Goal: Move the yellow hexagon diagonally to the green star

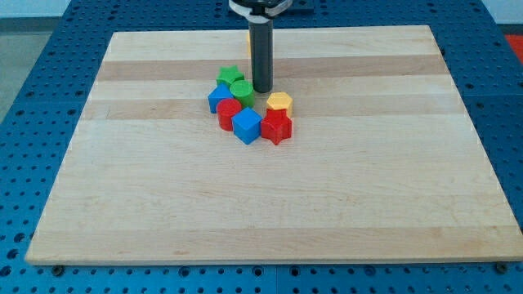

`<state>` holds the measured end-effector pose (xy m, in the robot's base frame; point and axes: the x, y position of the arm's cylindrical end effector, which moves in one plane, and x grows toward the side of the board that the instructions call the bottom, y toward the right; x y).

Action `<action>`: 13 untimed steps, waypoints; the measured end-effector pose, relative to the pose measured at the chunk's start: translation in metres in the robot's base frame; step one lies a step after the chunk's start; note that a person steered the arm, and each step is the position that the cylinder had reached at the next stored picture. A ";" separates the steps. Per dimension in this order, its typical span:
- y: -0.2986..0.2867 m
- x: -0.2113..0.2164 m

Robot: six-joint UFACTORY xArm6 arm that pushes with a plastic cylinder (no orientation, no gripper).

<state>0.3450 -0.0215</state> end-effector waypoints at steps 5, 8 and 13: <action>0.028 0.082; 0.046 0.031; 0.046 -0.069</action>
<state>0.2764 0.0241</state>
